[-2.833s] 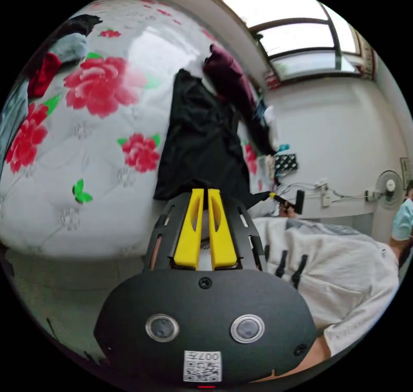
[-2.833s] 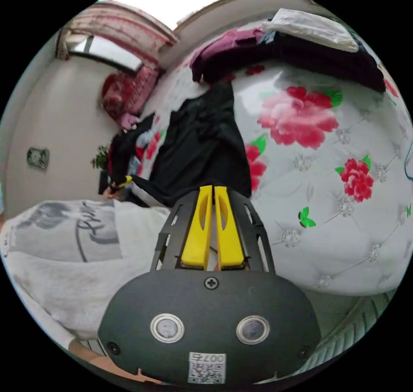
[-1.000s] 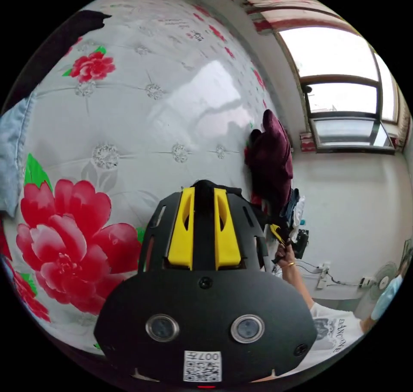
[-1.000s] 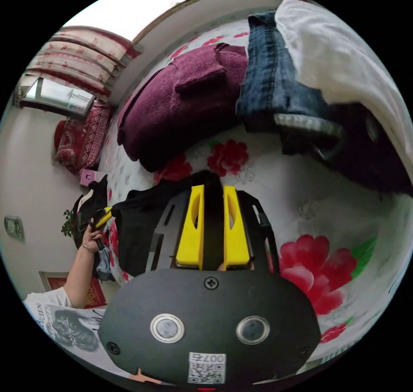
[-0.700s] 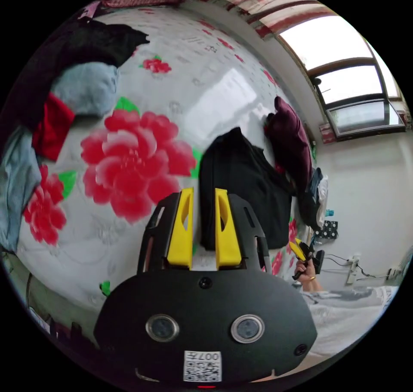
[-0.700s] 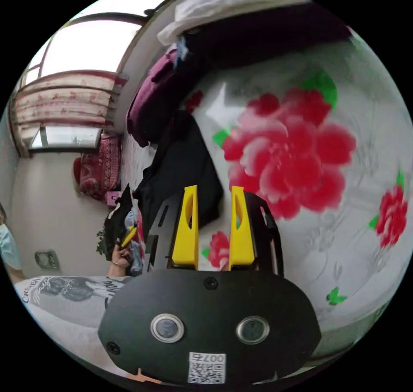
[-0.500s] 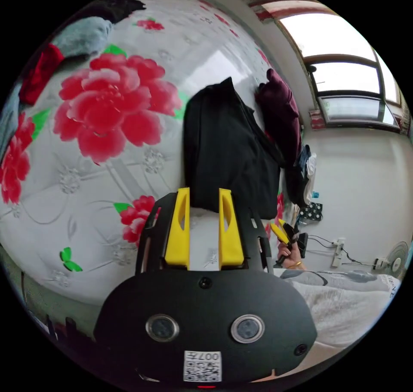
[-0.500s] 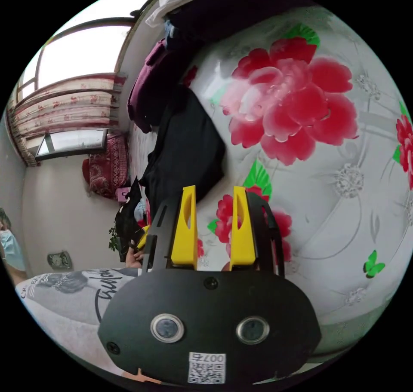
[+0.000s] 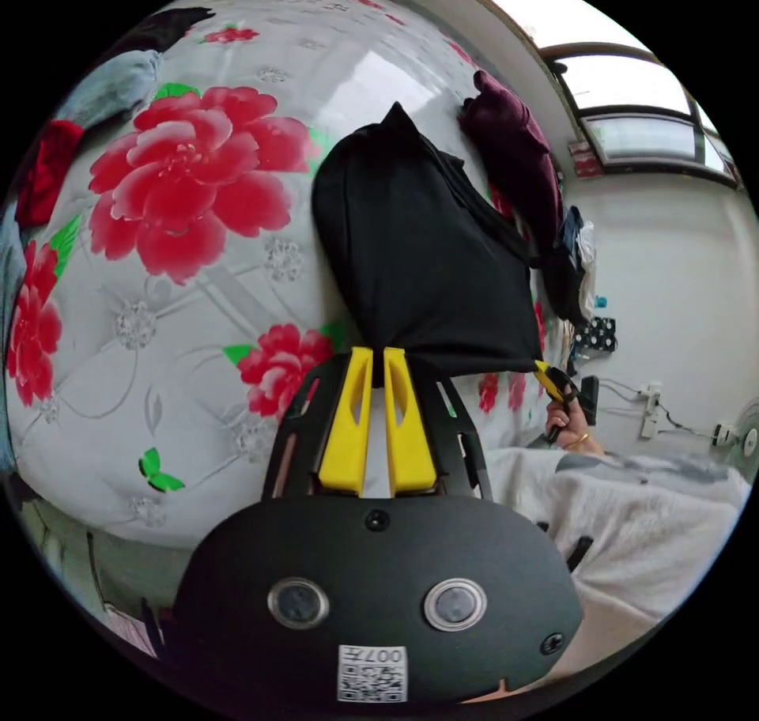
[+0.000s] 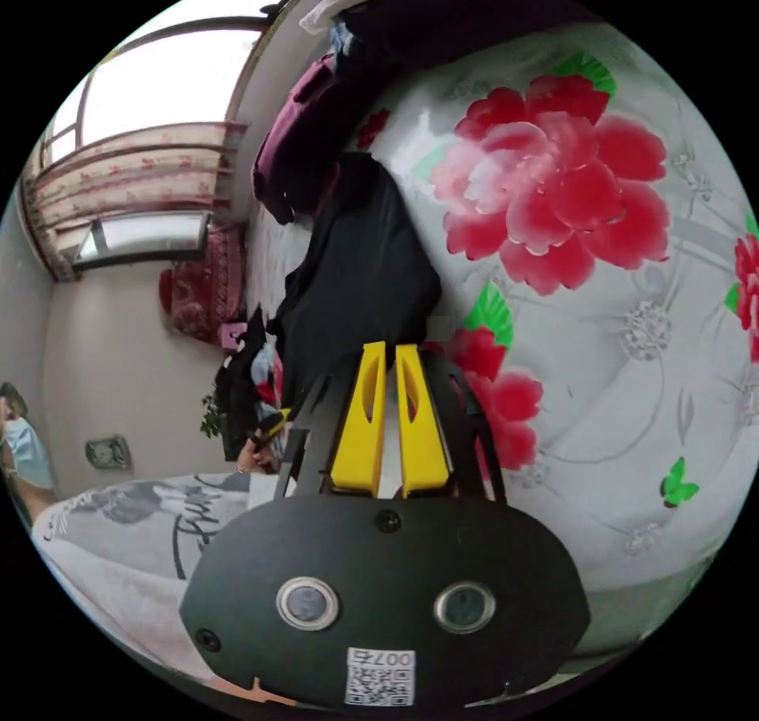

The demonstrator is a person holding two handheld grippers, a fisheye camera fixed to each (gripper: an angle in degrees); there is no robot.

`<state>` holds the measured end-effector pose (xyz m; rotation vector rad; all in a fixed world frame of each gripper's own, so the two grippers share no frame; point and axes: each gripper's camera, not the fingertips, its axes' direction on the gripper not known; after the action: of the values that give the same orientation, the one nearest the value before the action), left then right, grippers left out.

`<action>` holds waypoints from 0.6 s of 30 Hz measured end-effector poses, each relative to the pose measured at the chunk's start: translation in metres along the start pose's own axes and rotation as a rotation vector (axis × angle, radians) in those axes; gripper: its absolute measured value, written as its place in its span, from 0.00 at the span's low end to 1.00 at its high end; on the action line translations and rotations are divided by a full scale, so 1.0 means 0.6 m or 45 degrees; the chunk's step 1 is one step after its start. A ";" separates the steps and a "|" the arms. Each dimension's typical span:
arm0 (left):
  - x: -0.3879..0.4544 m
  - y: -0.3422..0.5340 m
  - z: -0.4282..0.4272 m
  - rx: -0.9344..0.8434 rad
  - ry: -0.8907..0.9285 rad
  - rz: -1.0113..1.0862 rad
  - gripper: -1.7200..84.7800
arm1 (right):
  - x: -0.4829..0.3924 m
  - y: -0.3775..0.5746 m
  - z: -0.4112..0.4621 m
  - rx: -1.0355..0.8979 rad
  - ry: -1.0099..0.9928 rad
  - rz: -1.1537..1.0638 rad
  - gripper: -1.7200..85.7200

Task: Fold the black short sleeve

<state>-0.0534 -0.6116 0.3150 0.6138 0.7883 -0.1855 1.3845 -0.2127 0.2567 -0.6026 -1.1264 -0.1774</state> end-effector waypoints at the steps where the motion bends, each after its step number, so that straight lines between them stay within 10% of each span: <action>1: 0.001 0.011 0.003 -0.015 0.009 0.013 0.05 | 0.004 0.019 0.002 -0.045 0.063 -0.015 0.04; 8: 0.028 0.056 -0.041 0.096 -0.259 0.071 0.07 | -0.103 0.035 -0.013 0.100 0.512 -0.289 0.07; 18: 0.144 -0.161 0.029 0.043 -0.245 0.571 0.09 | -0.393 -0.118 0.368 -0.344 0.560 -1.100 0.07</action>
<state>-0.0186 -0.6945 0.2199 0.7766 0.4474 0.1520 1.0764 -0.1918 0.1376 -0.2517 -0.8712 -1.1635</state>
